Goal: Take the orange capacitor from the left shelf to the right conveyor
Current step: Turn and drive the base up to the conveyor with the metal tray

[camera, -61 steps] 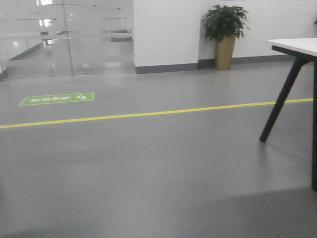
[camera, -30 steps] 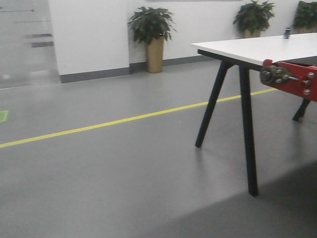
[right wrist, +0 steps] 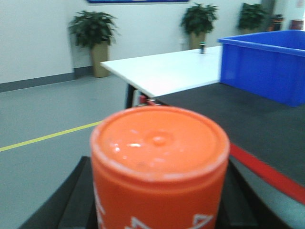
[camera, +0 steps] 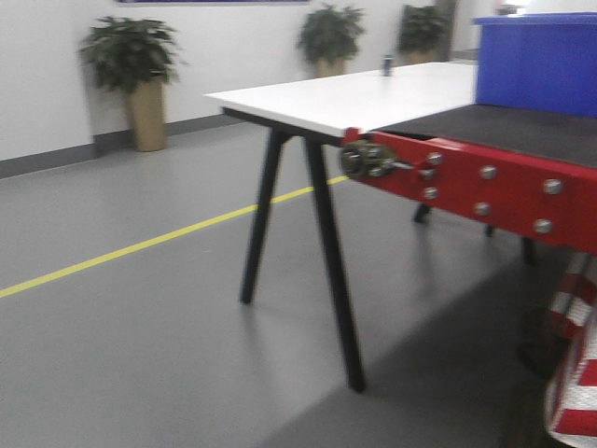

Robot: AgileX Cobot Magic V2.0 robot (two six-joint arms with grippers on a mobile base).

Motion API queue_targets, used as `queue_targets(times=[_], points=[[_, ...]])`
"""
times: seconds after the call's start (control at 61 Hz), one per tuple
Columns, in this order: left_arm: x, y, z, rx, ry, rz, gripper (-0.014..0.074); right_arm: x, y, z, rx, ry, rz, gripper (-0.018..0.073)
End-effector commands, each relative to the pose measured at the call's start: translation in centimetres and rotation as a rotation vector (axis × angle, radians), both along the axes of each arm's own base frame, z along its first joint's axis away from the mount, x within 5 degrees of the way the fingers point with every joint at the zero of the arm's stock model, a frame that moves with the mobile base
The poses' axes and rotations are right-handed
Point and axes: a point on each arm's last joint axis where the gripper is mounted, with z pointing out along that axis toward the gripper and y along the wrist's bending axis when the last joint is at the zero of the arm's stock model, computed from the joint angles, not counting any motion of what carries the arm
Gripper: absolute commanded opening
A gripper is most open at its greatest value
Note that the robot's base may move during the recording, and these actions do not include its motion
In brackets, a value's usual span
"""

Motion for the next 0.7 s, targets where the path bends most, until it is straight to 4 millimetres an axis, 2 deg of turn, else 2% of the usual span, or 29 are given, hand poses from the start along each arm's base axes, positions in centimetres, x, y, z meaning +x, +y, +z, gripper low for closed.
queue_targets(times=[0.0, 0.689], points=[[-0.15, 0.08, 1.02, -0.017, -0.105, 0.006, -0.0127, -0.28, -0.09, 1.73, 0.013, -0.116, -0.011, 0.0087], [-0.14, 0.11, 1.02, -0.017, -0.105, 0.013, -0.0127, -0.28, -0.09, 1.73, 0.013, -0.116, -0.011, 0.0087]])
